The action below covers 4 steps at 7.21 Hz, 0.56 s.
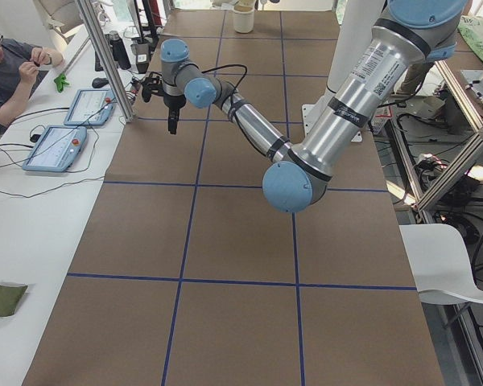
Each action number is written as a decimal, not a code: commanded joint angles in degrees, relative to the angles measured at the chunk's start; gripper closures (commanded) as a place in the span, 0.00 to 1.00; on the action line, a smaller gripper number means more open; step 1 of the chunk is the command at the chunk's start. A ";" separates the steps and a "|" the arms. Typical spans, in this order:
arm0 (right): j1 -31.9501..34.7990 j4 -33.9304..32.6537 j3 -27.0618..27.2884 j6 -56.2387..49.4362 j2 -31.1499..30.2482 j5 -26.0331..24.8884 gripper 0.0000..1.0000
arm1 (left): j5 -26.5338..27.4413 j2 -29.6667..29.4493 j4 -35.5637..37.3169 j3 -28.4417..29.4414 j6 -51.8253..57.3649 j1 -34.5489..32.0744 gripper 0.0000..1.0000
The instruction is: Left arm hands cup to right arm to dump lemon
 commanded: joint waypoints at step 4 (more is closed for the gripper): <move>0.13 0.25 1.13 -3.91 0.23 1.94 0.88 | 0.26 -0.10 0.05 0.02 0.03 0.07 0.00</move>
